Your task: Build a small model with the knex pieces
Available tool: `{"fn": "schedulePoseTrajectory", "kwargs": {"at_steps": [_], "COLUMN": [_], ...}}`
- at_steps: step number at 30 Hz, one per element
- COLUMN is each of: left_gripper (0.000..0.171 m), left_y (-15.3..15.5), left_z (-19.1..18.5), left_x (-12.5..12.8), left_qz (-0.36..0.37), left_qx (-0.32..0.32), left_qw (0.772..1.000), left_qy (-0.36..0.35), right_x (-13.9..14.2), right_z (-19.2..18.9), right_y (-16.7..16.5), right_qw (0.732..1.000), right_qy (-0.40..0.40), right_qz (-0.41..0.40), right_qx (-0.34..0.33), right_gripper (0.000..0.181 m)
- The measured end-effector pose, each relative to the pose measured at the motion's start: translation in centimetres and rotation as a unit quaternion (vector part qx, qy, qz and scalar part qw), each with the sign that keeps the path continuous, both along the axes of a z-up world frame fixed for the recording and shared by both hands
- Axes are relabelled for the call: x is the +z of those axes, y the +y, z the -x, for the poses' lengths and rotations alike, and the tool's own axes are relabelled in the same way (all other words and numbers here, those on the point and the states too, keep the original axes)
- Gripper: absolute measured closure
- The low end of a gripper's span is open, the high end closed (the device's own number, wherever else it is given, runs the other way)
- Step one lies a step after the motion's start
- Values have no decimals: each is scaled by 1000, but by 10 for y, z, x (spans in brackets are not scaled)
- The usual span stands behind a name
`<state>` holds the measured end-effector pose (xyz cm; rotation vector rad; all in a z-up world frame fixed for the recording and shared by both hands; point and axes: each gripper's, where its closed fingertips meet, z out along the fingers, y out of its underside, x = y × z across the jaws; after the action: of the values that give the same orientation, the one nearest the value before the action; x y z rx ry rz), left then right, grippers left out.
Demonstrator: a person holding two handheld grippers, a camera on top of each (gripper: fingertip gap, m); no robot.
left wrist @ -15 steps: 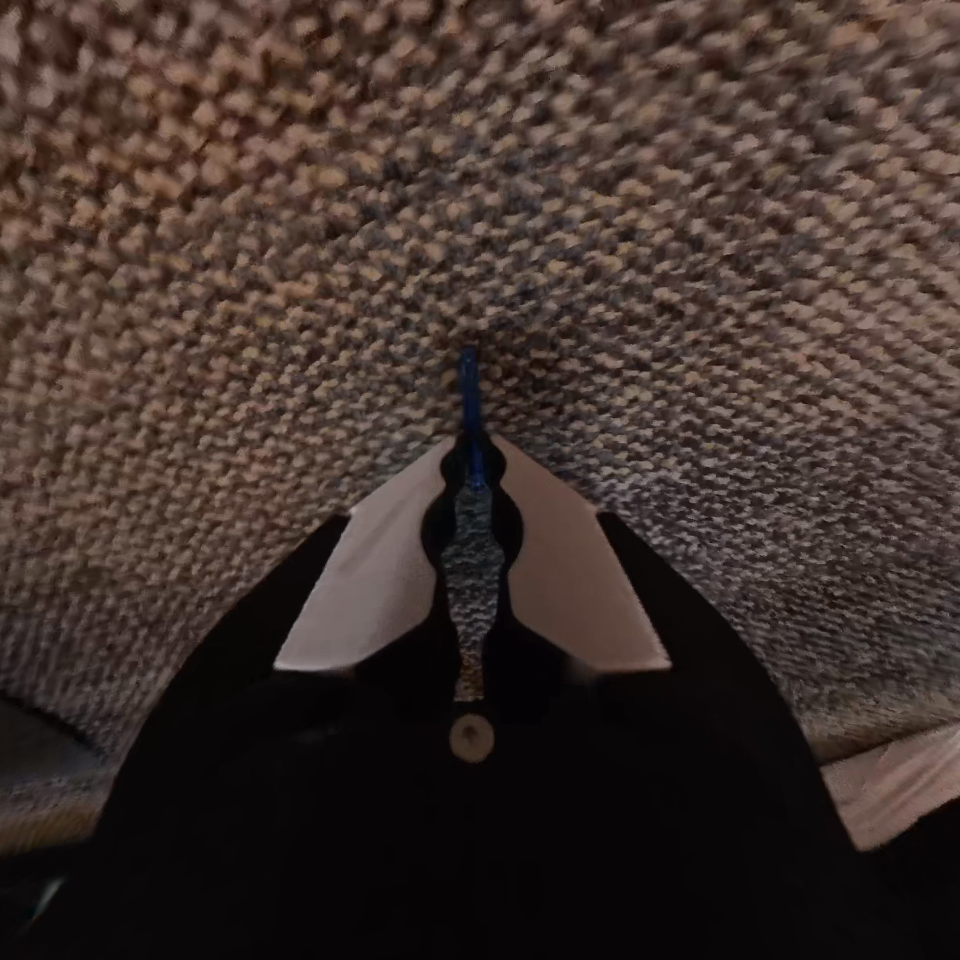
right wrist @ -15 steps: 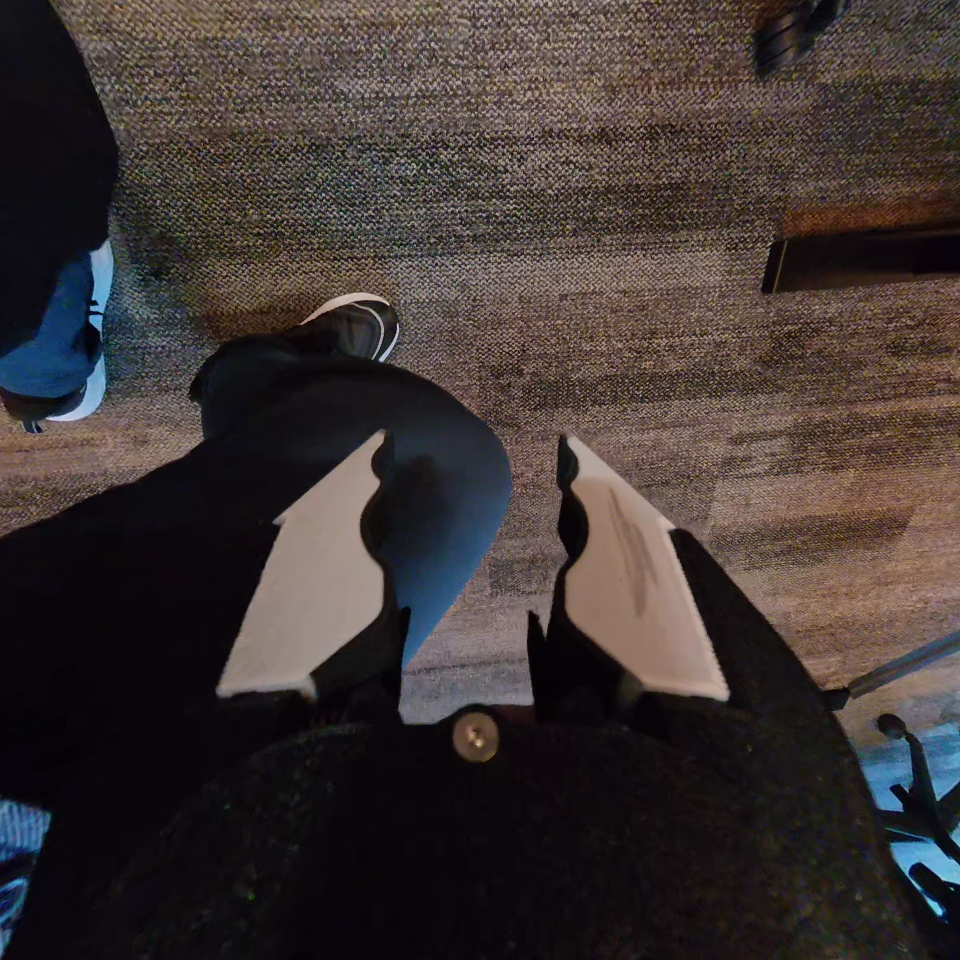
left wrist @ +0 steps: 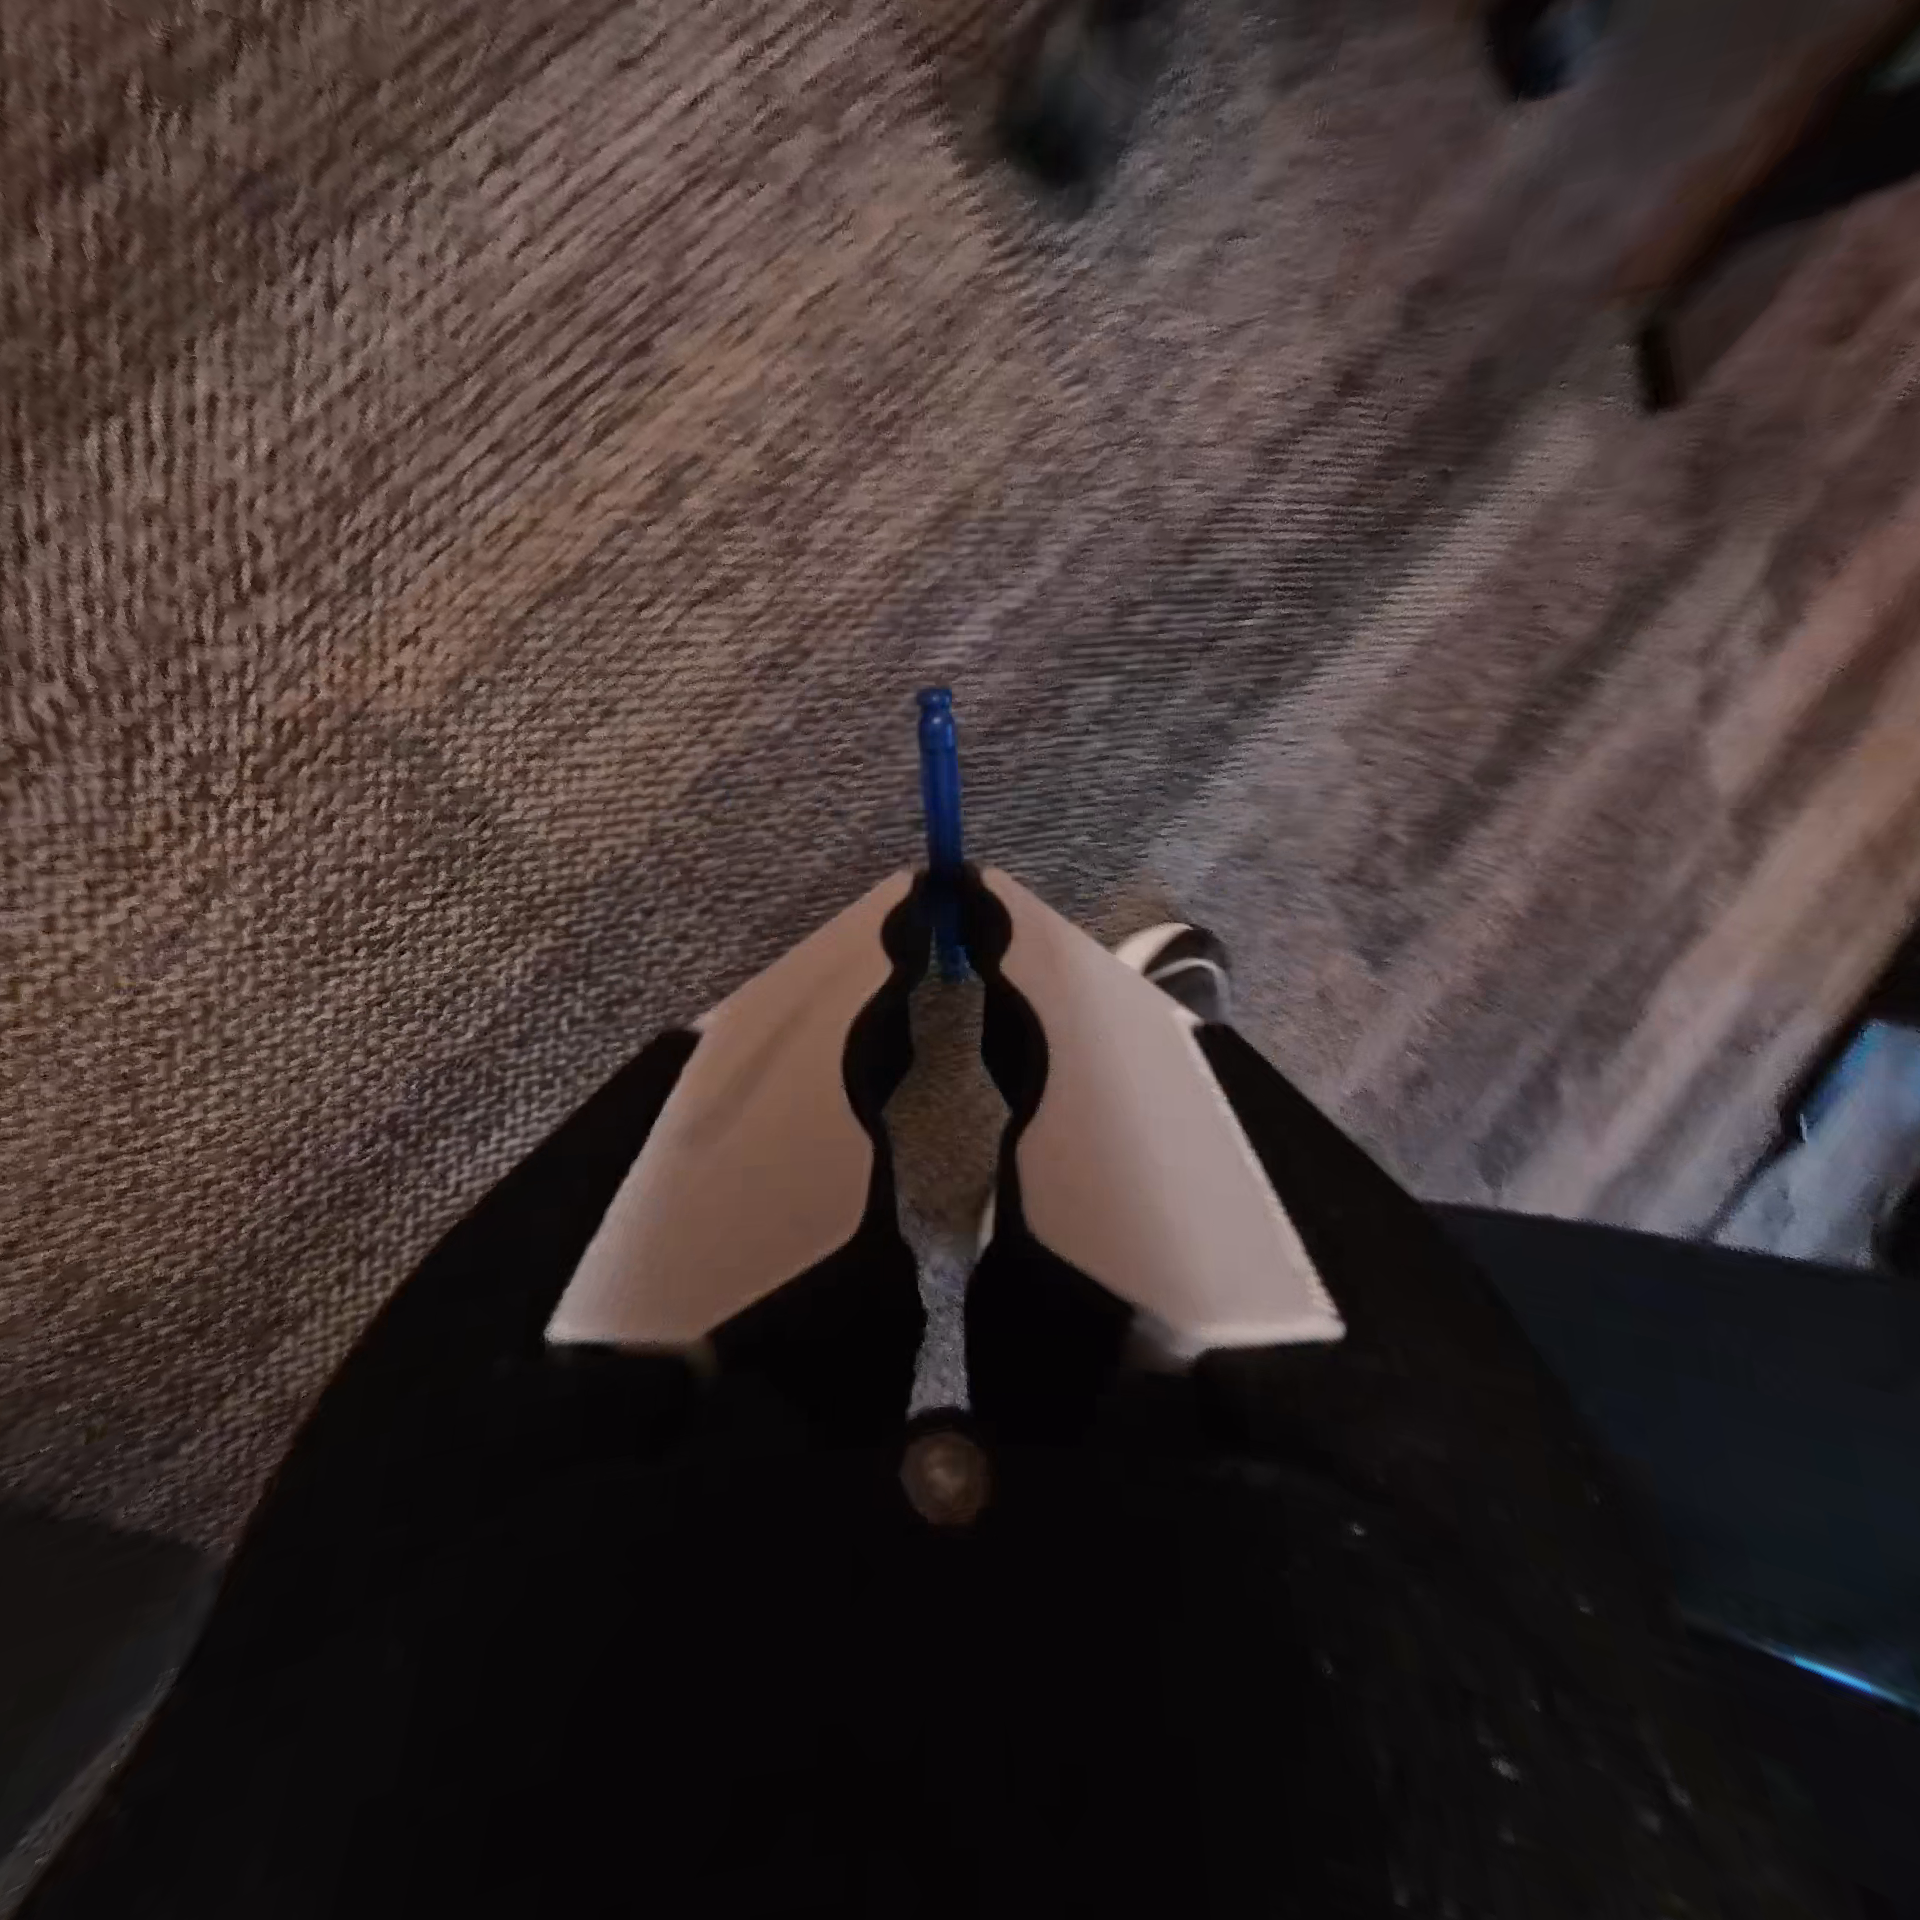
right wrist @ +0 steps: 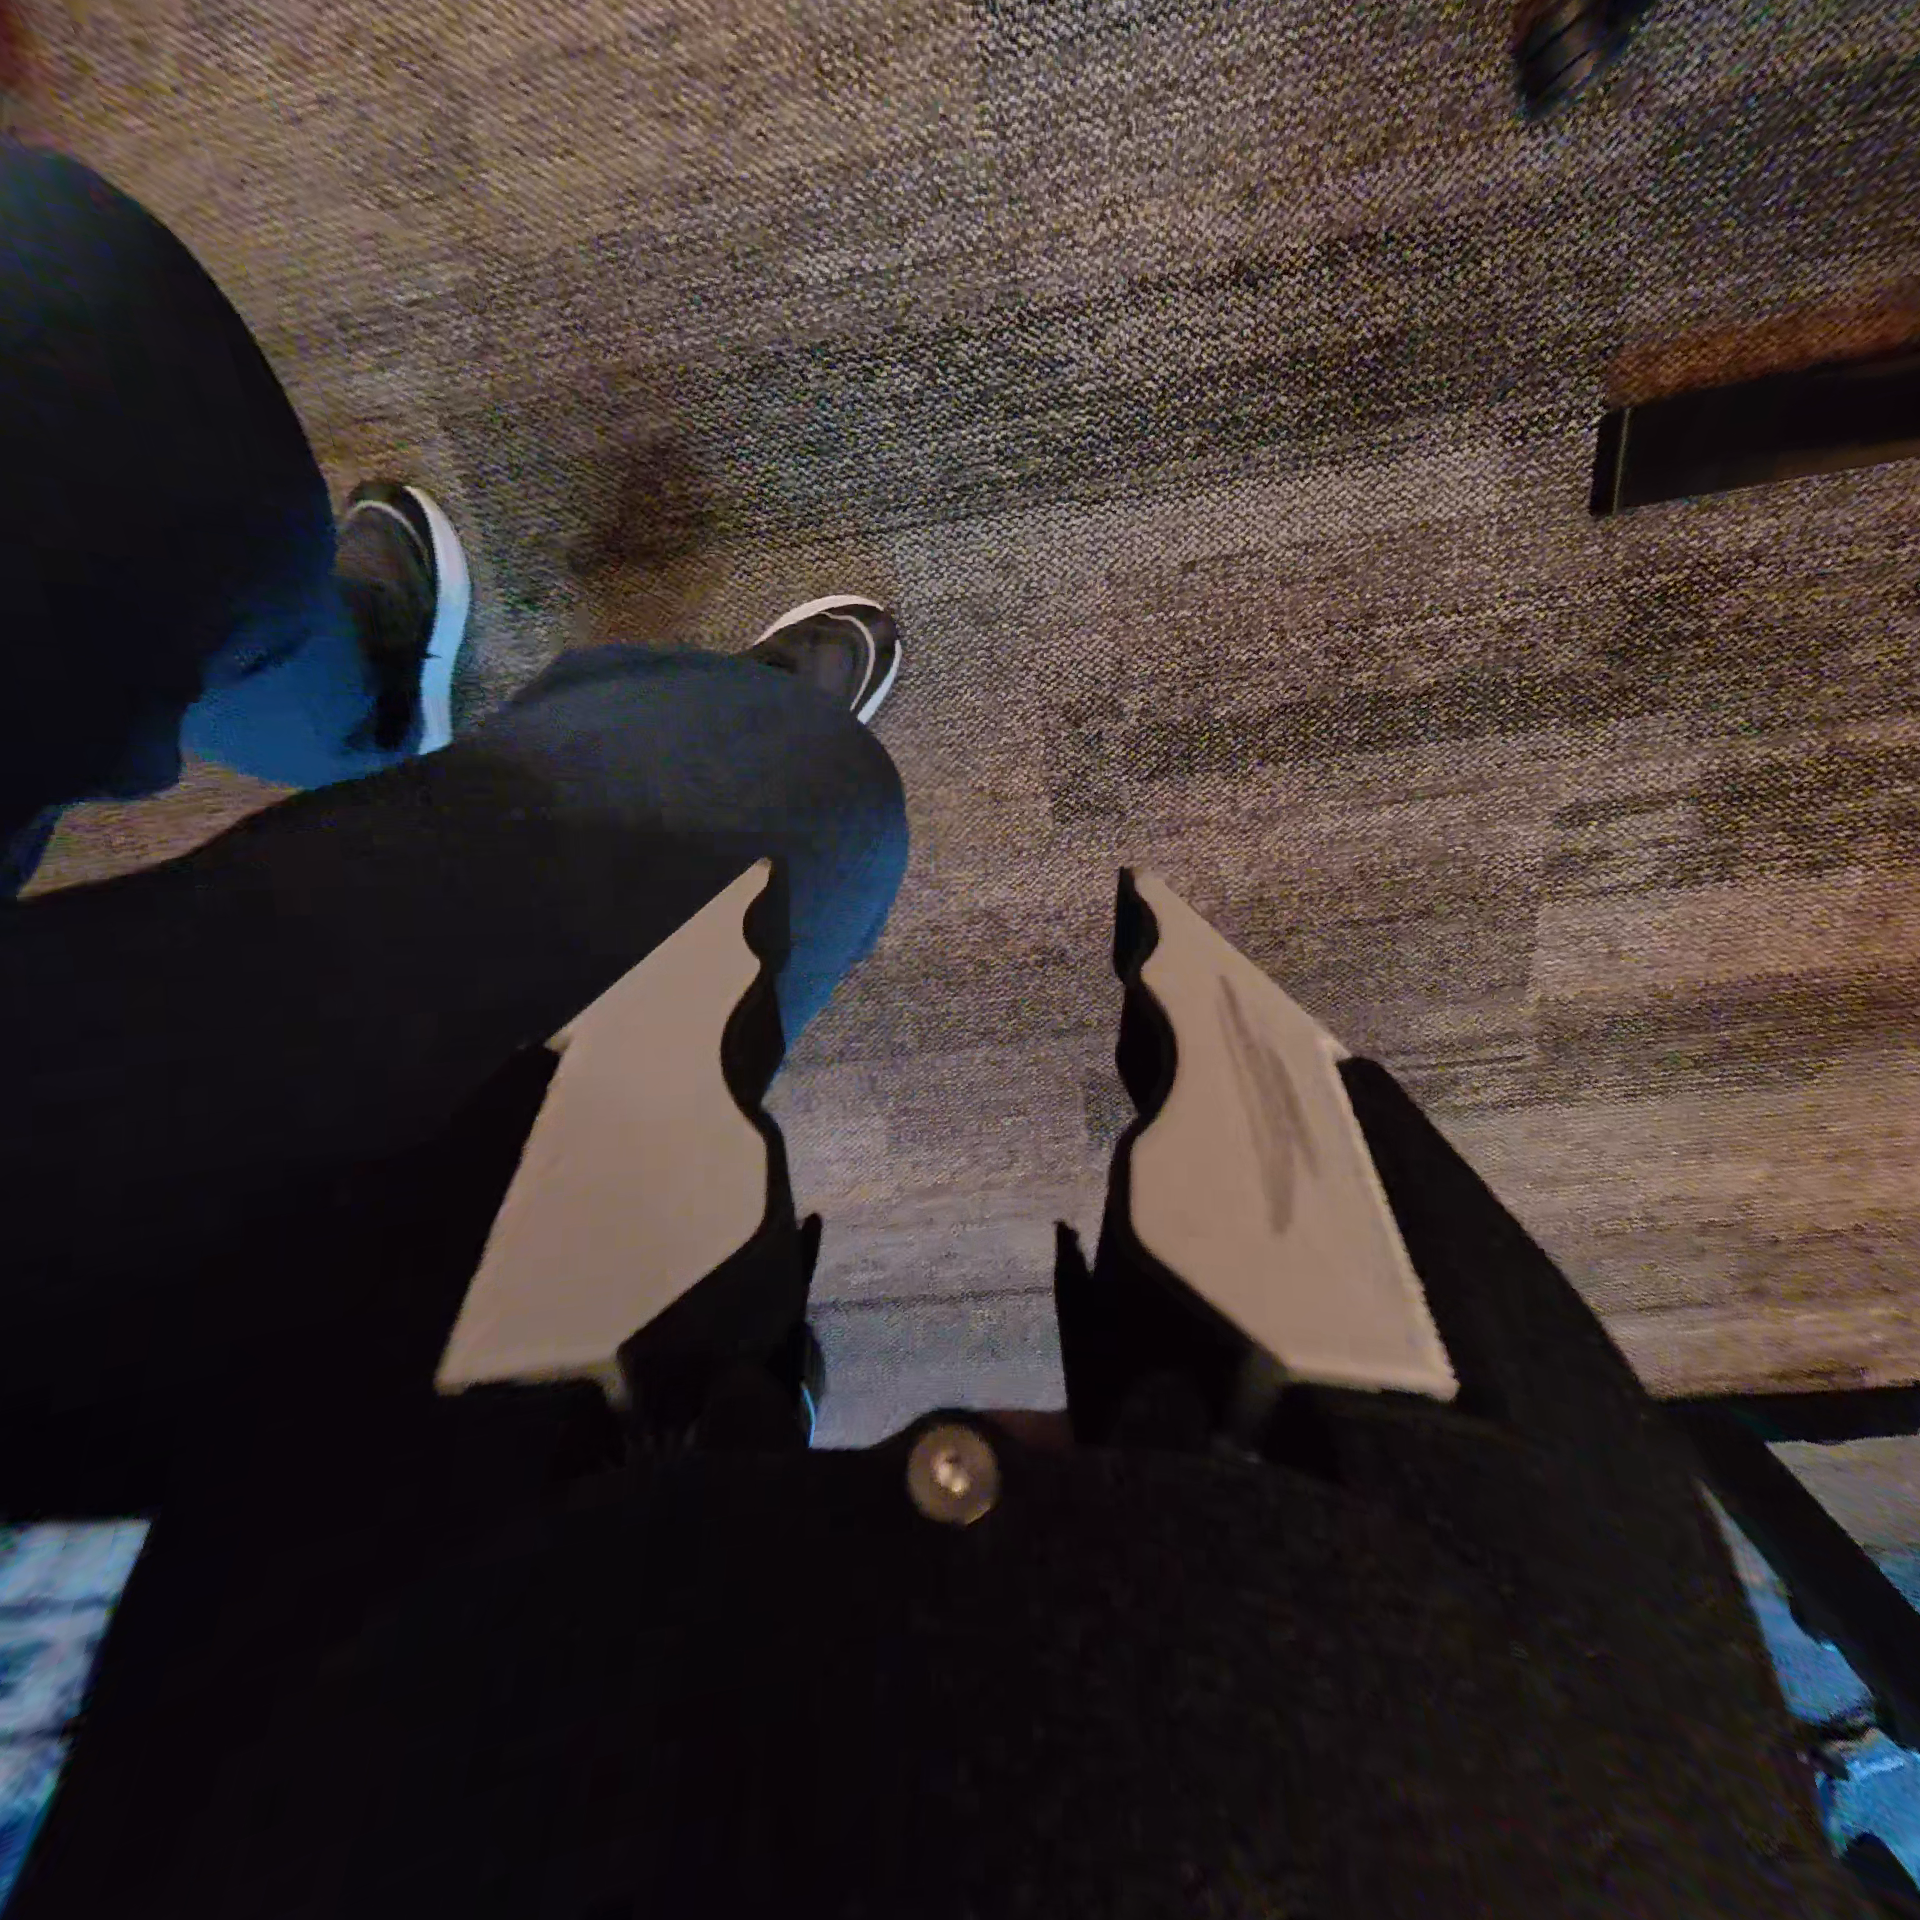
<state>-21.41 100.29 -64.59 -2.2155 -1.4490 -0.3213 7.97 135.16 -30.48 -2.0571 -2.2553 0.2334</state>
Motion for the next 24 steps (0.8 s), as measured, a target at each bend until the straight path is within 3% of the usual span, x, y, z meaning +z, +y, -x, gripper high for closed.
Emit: {"fn": "schedulePoseTrajectory", "kwargs": {"at_steps": [3, 7, 11, 17, 20, 24], "left_gripper": [168, 168, 169, 168, 168, 168], "left_y": [21, 34, 35, 23, 0, -45], "left_z": [-2, -10, -15, -42, -63, -121], "left_x": [112, 253, 374, 491, 543, 594], "left_qz": [-29, -48, -97, -170, -193, -209], "left_qx": [-20, -74, -49, -33, -7, 42], "left_qw": [999, 994, 987, 968, 955, 942], "left_qy": [19, 67, 114, 183, 225, 259], "right_x": [35, 89, 137, 200, 225, 251], "right_z": [-1, 26, 63, 87, 90, 112], "right_y": [0, -12, -21, -42, -82, -143], "right_qw": [1000, 996, 988, 979, 972, 945], "right_qy": [11, 60, 118, 179, 192, 213], "right_qz": [19, 43, 45, 14, 50, 68], "right_qx": [7, 50, 83, 99, 127, 238], "right_gripper": [119, 119, 119, 120, 120, 120]}}
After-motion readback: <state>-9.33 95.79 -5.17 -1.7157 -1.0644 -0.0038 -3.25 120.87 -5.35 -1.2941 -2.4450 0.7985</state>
